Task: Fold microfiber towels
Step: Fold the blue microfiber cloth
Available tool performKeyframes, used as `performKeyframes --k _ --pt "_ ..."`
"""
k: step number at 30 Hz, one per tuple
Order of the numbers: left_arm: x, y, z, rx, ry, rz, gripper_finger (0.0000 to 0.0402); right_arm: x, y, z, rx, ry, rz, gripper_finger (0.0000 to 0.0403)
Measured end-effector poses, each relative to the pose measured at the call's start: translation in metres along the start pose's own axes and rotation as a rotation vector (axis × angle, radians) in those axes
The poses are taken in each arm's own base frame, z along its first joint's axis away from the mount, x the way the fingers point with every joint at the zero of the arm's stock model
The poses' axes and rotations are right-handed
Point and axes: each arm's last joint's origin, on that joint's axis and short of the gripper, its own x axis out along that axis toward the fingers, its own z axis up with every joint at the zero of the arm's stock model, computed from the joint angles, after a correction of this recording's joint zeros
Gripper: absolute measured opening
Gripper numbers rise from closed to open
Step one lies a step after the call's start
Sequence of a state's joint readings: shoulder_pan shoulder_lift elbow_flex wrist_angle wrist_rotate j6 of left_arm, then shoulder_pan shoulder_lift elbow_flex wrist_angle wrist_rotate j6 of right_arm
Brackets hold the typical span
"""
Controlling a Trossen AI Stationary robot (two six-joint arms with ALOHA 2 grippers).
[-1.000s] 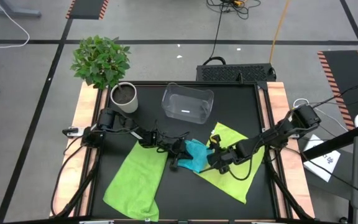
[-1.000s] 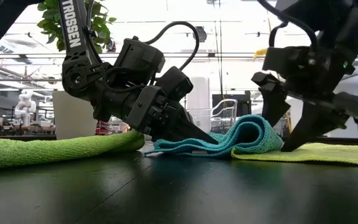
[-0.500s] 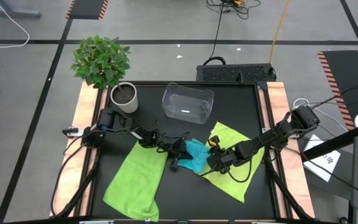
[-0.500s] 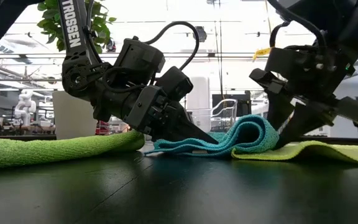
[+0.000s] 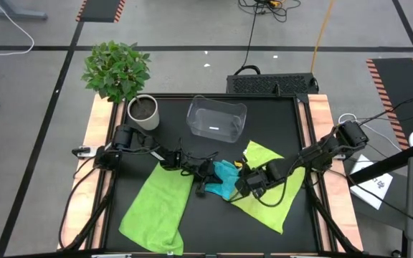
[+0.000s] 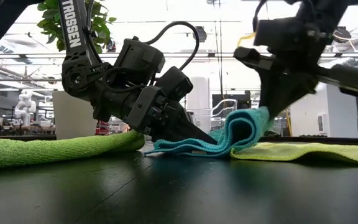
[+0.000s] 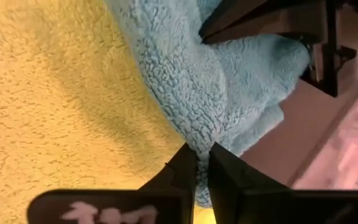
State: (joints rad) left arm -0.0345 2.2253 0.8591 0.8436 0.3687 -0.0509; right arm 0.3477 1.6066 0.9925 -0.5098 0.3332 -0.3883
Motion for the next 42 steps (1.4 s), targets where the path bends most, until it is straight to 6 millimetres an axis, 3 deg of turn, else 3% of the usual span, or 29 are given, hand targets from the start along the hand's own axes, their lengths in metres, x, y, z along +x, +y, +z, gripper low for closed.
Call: performKeyframes --k 4,13,27,36,42 --pt "0.001 -0.002 0.0 0.007 0.001 -0.004 0.0003 0.005 -0.02 -0.004 0.033 -0.05 0.107 0.0005" --pt "0.0 -0.001 0.0 0.023 0.0 -0.006 0.0005 0.014 -0.049 -0.019 0.053 -0.096 0.177 0.0004" --pt "0.0 -0.001 0.0 0.037 0.0 -0.008 0.0005 -0.003 -0.063 -0.004 -0.086 -0.213 0.255 0.0004" --pt "0.0 -0.001 0.0 0.042 -0.004 -0.007 0.0005 0.036 -0.071 -0.001 -0.077 -0.111 0.375 0.0004" --pt "0.0 -0.001 0.0 0.044 -0.003 -0.006 0.0005 0.038 -0.09 0.016 -0.112 -0.098 0.382 0.0004"
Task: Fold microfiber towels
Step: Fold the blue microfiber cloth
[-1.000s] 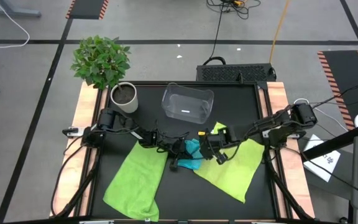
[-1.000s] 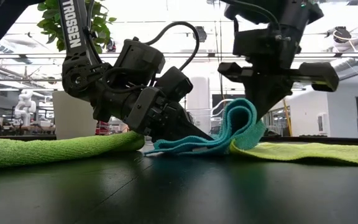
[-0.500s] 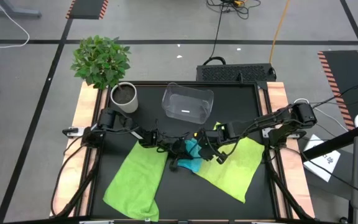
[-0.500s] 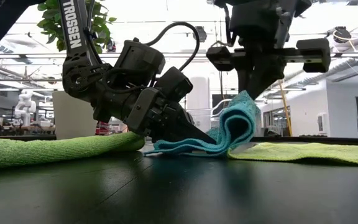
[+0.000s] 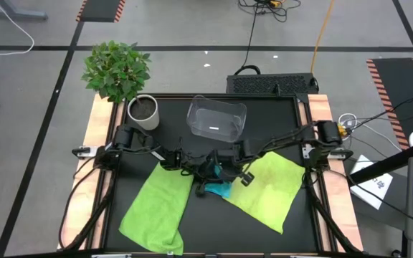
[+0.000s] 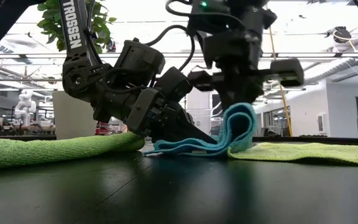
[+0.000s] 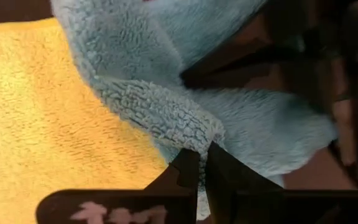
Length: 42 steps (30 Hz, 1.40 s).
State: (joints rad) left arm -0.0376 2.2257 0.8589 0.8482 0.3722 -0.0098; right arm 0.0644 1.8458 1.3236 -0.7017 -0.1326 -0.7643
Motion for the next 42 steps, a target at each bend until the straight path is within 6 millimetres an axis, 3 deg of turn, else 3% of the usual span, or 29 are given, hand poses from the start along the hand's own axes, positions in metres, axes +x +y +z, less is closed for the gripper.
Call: performKeyframes --k 8,13,19,24,34,42 --pt "0.0 -0.001 -0.001 0.025 0.006 0.004 0.0005 -0.024 -0.027 0.001 0.016 -0.075 -0.023 0.0004" --pt "0.001 -0.001 -0.001 0.028 0.007 0.013 0.0008 -0.019 -0.039 -0.005 0.037 -0.118 -0.011 0.0004" --pt "0.001 -0.002 -0.001 0.061 0.007 0.022 0.001 -0.001 -0.042 -0.007 0.047 -0.095 0.016 0.0004" --pt "0.002 -0.005 -0.001 0.084 0.008 0.018 0.0007 0.001 -0.043 -0.005 0.043 -0.129 0.024 0.0004" --pt "0.002 -0.006 -0.001 0.12 0.006 0.024 0.0073 0.001 -0.042 -0.004 0.055 -0.144 0.038 0.0004" --pt "0.002 -0.008 0.001 0.127 0.007 0.023 0.0085 0.001 -0.042 -0.004 0.056 -0.145 0.04 0.0004"
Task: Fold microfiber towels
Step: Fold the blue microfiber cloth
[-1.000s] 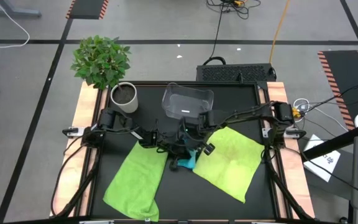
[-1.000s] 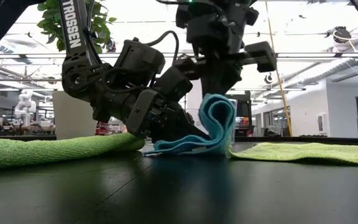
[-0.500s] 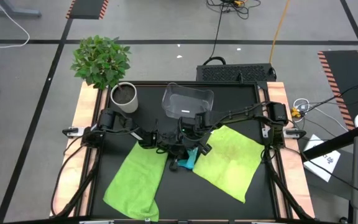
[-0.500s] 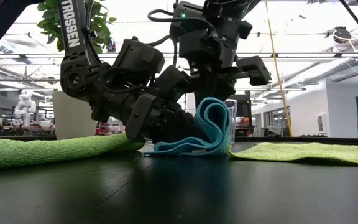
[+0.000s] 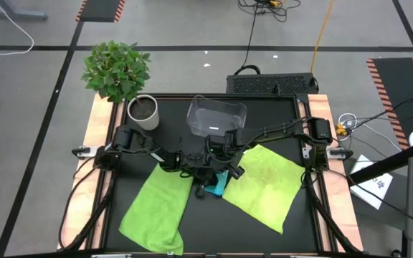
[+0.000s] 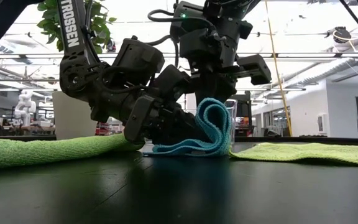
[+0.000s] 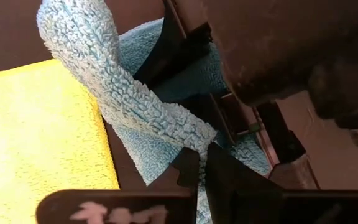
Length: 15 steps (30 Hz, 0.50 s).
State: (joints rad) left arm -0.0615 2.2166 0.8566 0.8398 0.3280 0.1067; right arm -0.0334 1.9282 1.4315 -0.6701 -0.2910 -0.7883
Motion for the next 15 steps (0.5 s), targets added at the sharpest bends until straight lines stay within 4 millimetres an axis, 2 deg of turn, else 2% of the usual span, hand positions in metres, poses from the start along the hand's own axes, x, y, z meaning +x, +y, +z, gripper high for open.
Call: performKeyframes --k 9,15 --pt "-0.012 -0.016 0.018 0.029 0.132 0.048 0.0086 0.0 0.0 0.001 -0.004 -0.006 -0.003 0.0004" --pt "-0.013 -0.022 0.022 0.047 0.139 0.062 0.0086 0.0 -0.001 0.002 -0.017 -0.018 -0.013 0.0004"
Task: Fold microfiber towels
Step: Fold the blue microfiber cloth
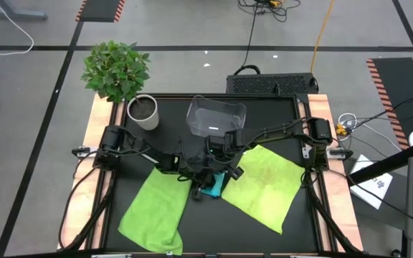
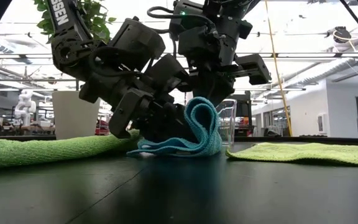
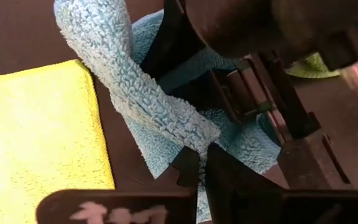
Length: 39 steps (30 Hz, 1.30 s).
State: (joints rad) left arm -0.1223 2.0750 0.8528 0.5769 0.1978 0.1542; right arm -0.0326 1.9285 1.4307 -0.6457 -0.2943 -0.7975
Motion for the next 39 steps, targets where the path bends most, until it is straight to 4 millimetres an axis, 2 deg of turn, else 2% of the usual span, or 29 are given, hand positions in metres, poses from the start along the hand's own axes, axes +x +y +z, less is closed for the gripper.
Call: performKeyframes --k 10,15,21,33,39 --pt "0.0 -0.002 0.001 0.002 -0.015 -0.035 0.0092 0.0 0.001 0.001 0.002 -0.039 0.033 0.0002" --pt "-0.005 -0.002 0.005 -0.051 0.008 -0.02 0.0139 0.0 0.001 0.0 0.014 -0.032 0.04 0.0001" --pt "-0.024 -0.007 0.017 -0.051 0.105 0.072 0.0173 0.0 0.001 0.0 0.009 -0.03 0.042 0.0001" --pt "-0.034 -0.008 0.031 0.019 0.051 0.095 0.0176 0.001 0.002 -0.003 0.039 -0.014 0.061 0.0" --pt "-0.041 -0.007 0.041 0.048 0.009 0.102 0.0175 0.001 0.01 -0.012 0.111 0.078 0.143 0.0"
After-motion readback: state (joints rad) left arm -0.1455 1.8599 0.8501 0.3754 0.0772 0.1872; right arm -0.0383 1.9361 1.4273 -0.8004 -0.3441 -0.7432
